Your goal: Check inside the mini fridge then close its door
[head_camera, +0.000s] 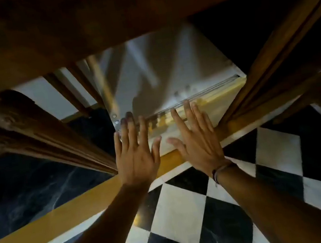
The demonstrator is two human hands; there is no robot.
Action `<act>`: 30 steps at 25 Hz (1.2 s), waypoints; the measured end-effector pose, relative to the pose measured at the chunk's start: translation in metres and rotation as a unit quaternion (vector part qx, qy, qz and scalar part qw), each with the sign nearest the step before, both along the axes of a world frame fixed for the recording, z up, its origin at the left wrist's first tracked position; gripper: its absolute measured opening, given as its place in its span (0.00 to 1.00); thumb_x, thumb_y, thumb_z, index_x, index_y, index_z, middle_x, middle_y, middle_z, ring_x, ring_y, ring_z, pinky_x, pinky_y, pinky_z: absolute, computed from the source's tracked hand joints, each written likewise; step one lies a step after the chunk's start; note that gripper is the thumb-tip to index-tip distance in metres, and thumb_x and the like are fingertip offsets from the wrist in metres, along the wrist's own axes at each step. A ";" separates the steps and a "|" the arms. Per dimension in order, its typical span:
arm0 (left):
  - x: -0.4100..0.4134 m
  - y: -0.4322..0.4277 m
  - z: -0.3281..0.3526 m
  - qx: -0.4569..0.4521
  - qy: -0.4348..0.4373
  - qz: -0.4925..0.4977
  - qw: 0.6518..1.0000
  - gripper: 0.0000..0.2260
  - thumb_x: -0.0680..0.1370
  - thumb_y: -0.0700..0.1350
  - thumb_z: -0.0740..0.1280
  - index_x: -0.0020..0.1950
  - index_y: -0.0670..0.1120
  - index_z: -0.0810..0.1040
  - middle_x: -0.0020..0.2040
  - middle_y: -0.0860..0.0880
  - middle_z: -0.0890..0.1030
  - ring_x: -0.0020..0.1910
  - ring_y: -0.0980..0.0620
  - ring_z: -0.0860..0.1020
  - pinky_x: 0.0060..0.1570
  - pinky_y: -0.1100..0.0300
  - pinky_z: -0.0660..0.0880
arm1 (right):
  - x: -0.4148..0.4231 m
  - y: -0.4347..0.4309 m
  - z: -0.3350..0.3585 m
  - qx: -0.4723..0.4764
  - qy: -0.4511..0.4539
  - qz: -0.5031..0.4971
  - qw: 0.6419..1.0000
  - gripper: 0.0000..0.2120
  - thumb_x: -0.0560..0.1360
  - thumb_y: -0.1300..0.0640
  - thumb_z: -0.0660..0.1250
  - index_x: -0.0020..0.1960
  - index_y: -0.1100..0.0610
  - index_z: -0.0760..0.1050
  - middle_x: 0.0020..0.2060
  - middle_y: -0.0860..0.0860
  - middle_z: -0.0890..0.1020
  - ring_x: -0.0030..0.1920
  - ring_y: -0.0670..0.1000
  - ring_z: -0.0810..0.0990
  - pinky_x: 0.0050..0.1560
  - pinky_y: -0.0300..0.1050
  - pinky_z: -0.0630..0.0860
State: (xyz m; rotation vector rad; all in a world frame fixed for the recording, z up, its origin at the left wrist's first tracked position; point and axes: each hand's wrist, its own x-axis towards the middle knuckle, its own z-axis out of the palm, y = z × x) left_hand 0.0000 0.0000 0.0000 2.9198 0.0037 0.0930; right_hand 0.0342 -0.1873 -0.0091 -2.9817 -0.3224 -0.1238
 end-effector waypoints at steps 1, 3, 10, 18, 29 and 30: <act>0.015 0.002 -0.012 0.009 0.018 0.007 1.000 0.36 0.91 0.65 0.40 0.96 0.50 0.49 0.95 0.43 0.42 0.94 0.43 0.40 0.94 0.41 0.43 | 0.018 0.009 -0.010 0.011 -0.011 0.004 1.000 0.38 0.80 0.30 0.47 0.84 0.47 0.47 0.84 0.59 0.47 0.84 0.61 0.46 0.82 0.62 0.51; 0.038 0.005 -0.034 0.012 0.034 0.031 0.999 0.34 0.92 0.62 0.36 0.97 0.50 0.47 0.95 0.44 0.39 0.94 0.43 0.39 0.94 0.41 0.43 | 0.047 0.022 -0.029 0.013 -0.024 -0.002 1.000 0.35 0.82 0.32 0.46 0.84 0.47 0.50 0.84 0.59 0.47 0.84 0.61 0.46 0.82 0.63 0.51; 0.049 0.007 -0.062 0.028 -0.037 0.063 0.997 0.29 0.95 0.57 0.47 0.96 0.49 0.56 0.96 0.43 0.50 0.95 0.41 0.49 0.94 0.42 0.50 | 0.063 0.034 -0.064 0.027 -0.077 -0.024 0.996 0.28 0.84 0.36 0.46 0.82 0.42 0.57 0.84 0.58 0.53 0.84 0.60 0.51 0.81 0.59 0.51; 0.053 -0.005 -0.045 0.000 0.019 0.100 0.995 0.36 0.87 0.58 0.39 0.97 0.56 0.52 0.96 0.44 0.44 0.96 0.41 0.43 0.94 0.43 0.44 | 0.051 0.044 -0.054 0.023 -0.044 -0.057 0.997 0.29 0.83 0.41 0.52 0.82 0.43 0.57 0.84 0.57 0.54 0.83 0.60 0.54 0.81 0.60 0.53; 0.028 0.032 -0.046 0.055 0.053 -0.016 0.997 0.38 0.88 0.64 0.36 0.97 0.48 0.46 0.96 0.42 0.42 0.95 0.43 0.40 0.93 0.46 0.40 | -0.029 -0.026 -0.055 0.026 -0.019 0.001 0.999 0.32 0.78 0.46 0.55 0.82 0.47 0.61 0.83 0.56 0.57 0.83 0.58 0.55 0.81 0.61 0.53; 0.030 0.039 -0.048 0.073 0.042 -0.031 0.996 0.38 0.89 0.63 0.37 0.97 0.48 0.46 0.96 0.42 0.42 0.95 0.43 0.41 0.94 0.46 0.41 | -0.040 -0.041 -0.055 0.037 -0.017 0.012 0.999 0.32 0.77 0.48 0.56 0.82 0.48 0.61 0.83 0.55 0.57 0.83 0.58 0.54 0.81 0.62 0.53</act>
